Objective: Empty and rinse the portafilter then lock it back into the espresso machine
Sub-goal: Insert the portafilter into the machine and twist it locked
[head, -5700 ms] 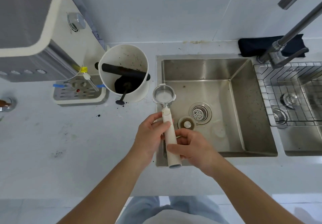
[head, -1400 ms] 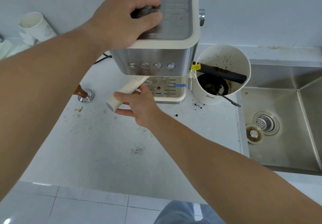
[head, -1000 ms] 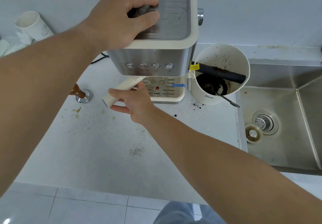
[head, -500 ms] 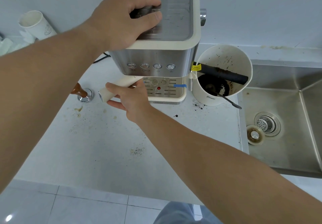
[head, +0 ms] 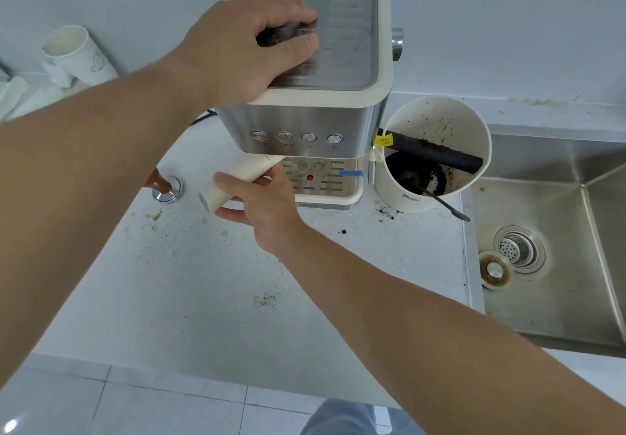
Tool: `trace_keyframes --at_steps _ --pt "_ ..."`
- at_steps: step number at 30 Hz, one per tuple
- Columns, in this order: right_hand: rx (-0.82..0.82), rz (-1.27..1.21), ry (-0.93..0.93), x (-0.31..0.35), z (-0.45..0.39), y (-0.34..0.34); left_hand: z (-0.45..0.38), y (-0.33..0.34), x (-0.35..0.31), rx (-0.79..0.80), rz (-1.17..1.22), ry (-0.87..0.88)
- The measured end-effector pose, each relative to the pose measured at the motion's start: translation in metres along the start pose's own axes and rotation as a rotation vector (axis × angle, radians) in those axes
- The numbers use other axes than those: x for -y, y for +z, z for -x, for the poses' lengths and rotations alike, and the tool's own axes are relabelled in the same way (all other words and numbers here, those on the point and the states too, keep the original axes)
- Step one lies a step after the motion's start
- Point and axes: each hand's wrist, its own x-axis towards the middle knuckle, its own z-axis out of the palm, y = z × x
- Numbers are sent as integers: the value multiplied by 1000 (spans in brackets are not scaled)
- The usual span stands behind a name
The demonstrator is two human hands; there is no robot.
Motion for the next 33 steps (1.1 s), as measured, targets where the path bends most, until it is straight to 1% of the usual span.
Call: trace_keyframes --at_steps 6,10,14,20,29,33 --pt "87 21 -11 -1 8 -27 -1 1 2 -2 3 -12" --pt "103 35 5 1 10 -42 0 0 3 -3 3 -12" --pt "103 42 1 0 9 -38 -1 0 3 -3 2 -20" --pt "13 14 -29 -9 1 -10 0 0 2 1 6 -20" --pt "-150 -162 -99 -19 -22 33 0 0 -1 5 4 -5" --pt "-188 -245 -112 -20 -33 46 0 0 0 3 2 -14"
